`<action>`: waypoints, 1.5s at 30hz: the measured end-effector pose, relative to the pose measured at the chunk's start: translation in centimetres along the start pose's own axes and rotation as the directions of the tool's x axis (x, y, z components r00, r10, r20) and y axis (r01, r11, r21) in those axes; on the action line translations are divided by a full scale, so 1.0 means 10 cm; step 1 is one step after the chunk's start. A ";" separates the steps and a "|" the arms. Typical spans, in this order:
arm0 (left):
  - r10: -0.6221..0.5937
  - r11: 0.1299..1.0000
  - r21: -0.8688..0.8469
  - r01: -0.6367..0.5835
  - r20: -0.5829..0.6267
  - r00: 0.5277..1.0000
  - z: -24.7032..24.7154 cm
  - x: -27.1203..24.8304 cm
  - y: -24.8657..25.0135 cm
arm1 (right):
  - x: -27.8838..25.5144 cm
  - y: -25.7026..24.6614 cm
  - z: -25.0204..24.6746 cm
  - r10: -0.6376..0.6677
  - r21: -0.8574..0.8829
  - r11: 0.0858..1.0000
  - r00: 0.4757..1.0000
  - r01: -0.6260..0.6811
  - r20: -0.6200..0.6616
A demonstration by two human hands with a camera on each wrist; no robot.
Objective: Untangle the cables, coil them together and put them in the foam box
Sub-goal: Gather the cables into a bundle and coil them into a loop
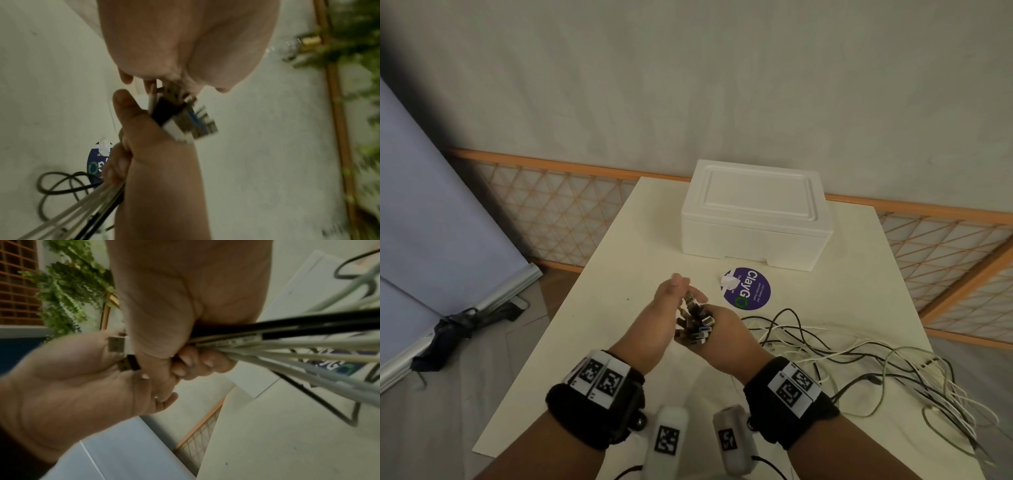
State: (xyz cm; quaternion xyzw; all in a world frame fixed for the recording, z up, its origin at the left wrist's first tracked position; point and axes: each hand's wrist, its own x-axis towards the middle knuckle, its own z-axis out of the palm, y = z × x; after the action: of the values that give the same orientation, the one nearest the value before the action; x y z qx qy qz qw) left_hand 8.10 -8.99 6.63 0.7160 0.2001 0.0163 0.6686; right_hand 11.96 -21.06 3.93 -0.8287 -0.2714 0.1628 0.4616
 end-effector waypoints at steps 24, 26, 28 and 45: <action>0.373 0.927 -0.062 -0.369 0.093 0.923 -0.16 -0.04 0.05 | -0.06 0.02 -0.15 -0.027 0.340 0.940 0.994 -0.009 0.102; 0.368 0.920 -0.179 -0.348 0.095 0.925 -0.18 -0.06 0.05 | -0.06 0.01 -0.19 -0.026 0.333 0.943 0.994 -0.012 0.108; 0.366 0.915 -0.235 -0.327 0.148 0.919 -0.22 -0.07 0.02 | -0.07 0.00 -0.22 -0.014 0.323 0.946 0.994 -0.022 0.109; 0.800 0.468 0.287 -0.836 0.264 0.539 0.04 -0.05 0.05 | -0.08 -0.32 -0.24 -0.005 0.165 0.986 0.971 -0.036 0.240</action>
State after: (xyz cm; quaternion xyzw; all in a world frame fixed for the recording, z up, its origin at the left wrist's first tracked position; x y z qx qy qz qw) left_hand 7.92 -9.58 7.18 0.8383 -0.1990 0.2618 0.4350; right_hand 11.56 -21.78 7.94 -0.7630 -0.3040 0.2877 0.4926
